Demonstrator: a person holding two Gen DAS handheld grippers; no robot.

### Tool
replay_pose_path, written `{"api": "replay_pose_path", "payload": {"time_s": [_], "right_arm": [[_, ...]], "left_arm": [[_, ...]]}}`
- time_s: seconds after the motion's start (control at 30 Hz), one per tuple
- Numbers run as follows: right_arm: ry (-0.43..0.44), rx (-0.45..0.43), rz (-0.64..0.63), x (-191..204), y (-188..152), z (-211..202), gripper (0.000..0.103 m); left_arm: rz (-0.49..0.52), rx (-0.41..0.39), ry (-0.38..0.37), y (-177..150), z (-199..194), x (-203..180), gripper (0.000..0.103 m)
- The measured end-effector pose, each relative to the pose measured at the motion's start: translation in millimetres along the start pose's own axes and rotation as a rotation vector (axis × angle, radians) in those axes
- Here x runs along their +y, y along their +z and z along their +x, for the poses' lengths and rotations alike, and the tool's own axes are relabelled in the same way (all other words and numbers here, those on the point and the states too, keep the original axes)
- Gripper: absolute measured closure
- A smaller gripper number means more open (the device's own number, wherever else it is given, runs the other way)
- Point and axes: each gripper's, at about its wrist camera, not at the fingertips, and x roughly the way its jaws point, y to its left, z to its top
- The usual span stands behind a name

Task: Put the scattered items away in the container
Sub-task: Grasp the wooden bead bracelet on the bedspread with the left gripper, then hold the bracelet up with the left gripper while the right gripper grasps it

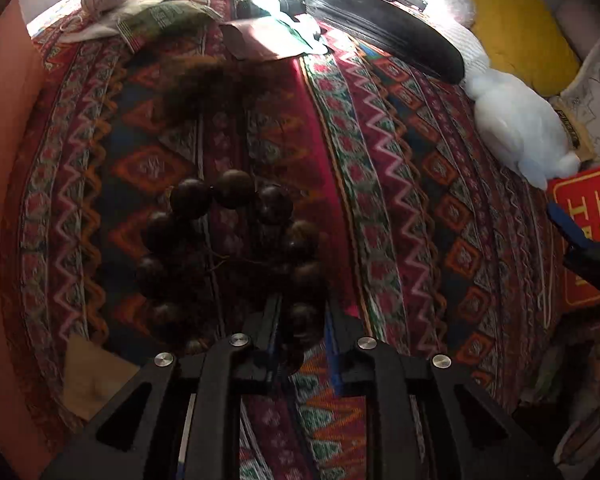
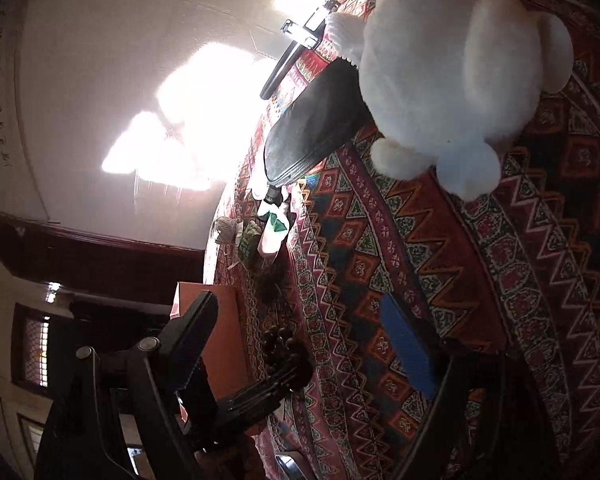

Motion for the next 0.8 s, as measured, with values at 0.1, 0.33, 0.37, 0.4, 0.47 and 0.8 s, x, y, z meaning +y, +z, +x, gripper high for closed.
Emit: {"api": "replay_pose_path", "payload": {"time_s": [0.1, 0.33, 0.37, 0.4, 0.47, 0.8], "right_arm": [[0.001, 0.111, -0.025, 4.9, -18.7, 22.8, 0.019], [-0.053, 0.319, -0.123, 25.0, -65.7, 89.4, 0.022], [-0.053, 0.361, -0.161, 31.0, -73.0, 100.1, 0.025], [-0.062, 0.409, -0.203, 37.0, -82.1, 111.1, 0.031], [-0.121, 0.477, -0.290, 45.2, -101.2, 128.4, 0.035], [-0.405, 0.522, -0.982, 70.3, -197.4, 153.5, 0.041]], "left_arm": [[-0.063, 0.073, -0.162, -38.4, 3.2, -2.7, 0.088], [-0.001, 0.078, -0.198, -84.4, 4.0, -25.1, 0.087], [0.004, 0.075, -0.199, -86.5, 3.2, -24.7, 0.087], [0.004, 0.072, -0.204, -88.1, 2.6, -23.8, 0.087], [0.005, 0.067, -0.214, -92.6, 1.0, -21.2, 0.087], [0.028, 0.069, -0.207, -113.0, -3.0, -26.1, 0.087]]}}
